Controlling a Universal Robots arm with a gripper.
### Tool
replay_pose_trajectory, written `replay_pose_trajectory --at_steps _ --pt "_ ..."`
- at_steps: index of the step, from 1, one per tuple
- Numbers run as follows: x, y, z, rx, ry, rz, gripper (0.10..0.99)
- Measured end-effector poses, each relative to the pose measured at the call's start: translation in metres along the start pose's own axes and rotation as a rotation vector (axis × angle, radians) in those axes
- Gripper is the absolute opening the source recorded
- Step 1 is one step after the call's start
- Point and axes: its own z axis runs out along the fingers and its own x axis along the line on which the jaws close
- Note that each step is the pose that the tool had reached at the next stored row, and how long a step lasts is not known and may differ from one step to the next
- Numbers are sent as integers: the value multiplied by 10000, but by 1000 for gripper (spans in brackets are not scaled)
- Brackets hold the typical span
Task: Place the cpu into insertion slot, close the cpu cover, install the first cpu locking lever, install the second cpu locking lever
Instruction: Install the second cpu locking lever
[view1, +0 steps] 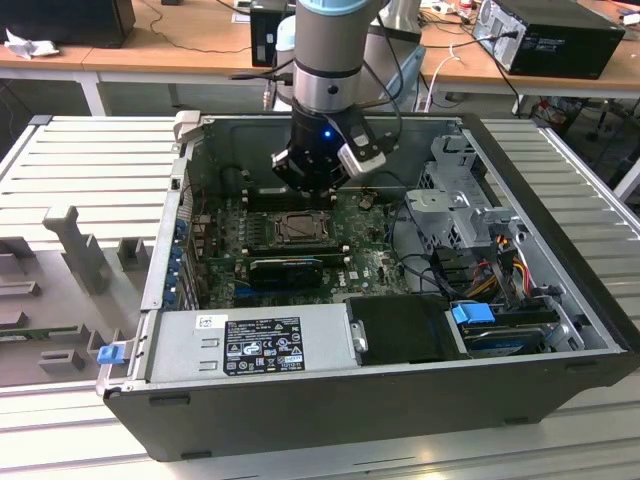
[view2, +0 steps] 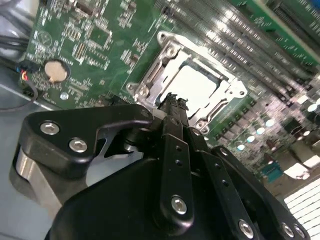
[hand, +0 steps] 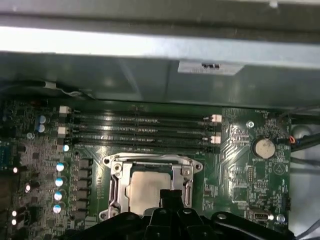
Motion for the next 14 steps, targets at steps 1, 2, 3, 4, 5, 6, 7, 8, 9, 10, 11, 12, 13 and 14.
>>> replay_pose_trajectory --at_steps 1,2,3,4,5,6,7,8,9,10,11,12,13,14 --pt "1 -32 -1 -2 0 0 106" --pt "5 -101 -4 -6 0 0 106" --pt "8 -168 -5 -15 -1 1 106" --pt "11 -220 -7 -19 9 0 106" --pt "13 -259 -7 -33 33 1 106" --pt "14 -279 -7 -60 57 2 106" --pt "15 -298 -7 -163 89 4 106" --pt "16 -308 -8 -293 112 6 106" --pt "16 -319 -8 -561 140 6 106" --pt "16 -329 -9 -754 154 5 106" --pt "17 -345 -9 -891 162 4 106" --pt "19 -384 -5 -983 168 3 106" --pt "20 -412 -3 -1000 171 3 106" --pt "22 -441 -1 -1012 172 3 106"
